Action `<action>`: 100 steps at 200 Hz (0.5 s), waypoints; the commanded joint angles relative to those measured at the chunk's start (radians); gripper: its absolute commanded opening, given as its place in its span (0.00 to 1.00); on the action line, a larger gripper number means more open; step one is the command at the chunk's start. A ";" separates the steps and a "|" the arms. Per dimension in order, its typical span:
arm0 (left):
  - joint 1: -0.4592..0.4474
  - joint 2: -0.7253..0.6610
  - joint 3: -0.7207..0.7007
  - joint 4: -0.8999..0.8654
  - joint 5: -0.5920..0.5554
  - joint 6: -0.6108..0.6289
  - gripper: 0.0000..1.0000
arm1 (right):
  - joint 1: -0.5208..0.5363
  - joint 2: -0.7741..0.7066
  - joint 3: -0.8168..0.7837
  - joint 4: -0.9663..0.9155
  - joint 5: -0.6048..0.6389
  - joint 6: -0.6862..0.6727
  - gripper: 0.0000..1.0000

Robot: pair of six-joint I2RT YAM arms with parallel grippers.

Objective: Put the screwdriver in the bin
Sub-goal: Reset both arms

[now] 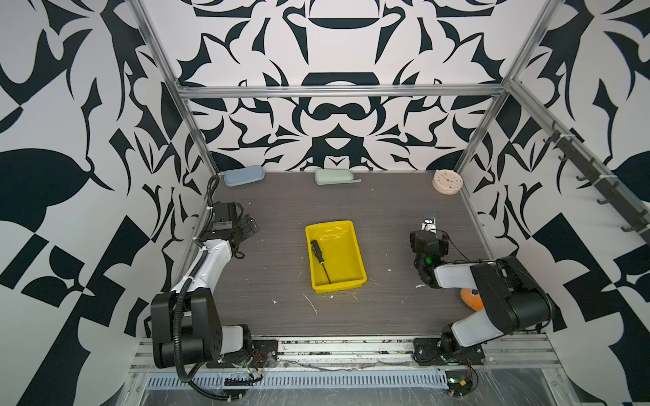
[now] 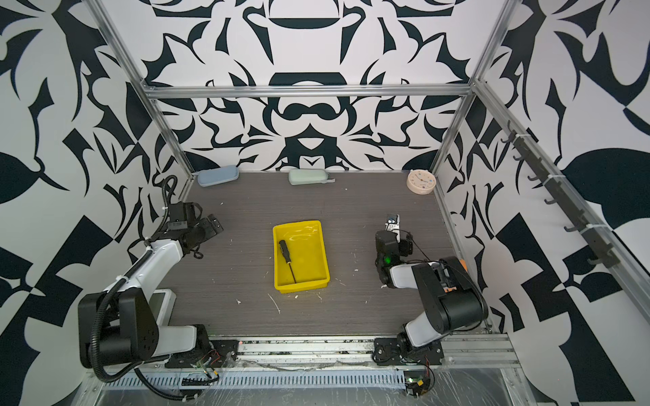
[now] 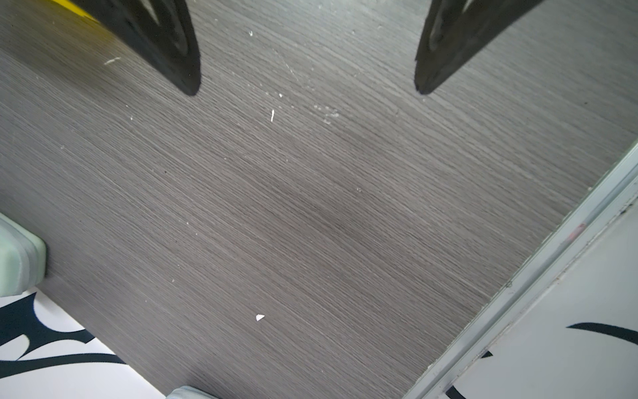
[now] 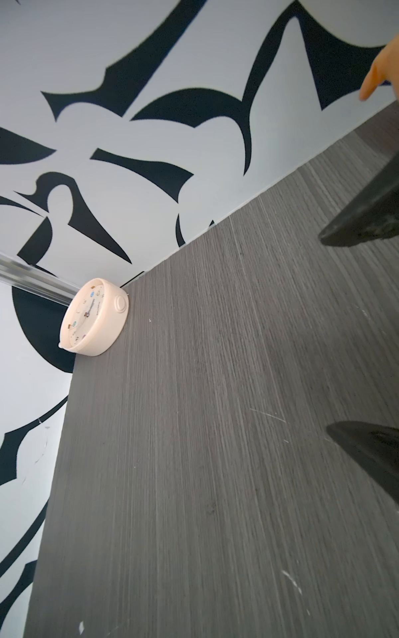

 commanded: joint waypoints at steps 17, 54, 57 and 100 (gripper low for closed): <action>0.001 0.012 0.030 -0.033 -0.010 -0.014 0.99 | -0.041 -0.001 0.040 0.000 -0.096 0.030 0.86; 0.001 0.015 0.040 -0.055 -0.053 -0.021 0.99 | -0.060 -0.009 -0.036 0.125 -0.199 0.028 1.00; 0.002 0.015 0.040 -0.055 -0.056 -0.021 0.99 | -0.063 0.005 -0.065 0.170 -0.192 0.039 1.00; 0.001 -0.037 0.066 -0.068 -0.068 -0.043 0.99 | -0.057 0.046 -0.087 0.279 -0.213 -0.008 1.00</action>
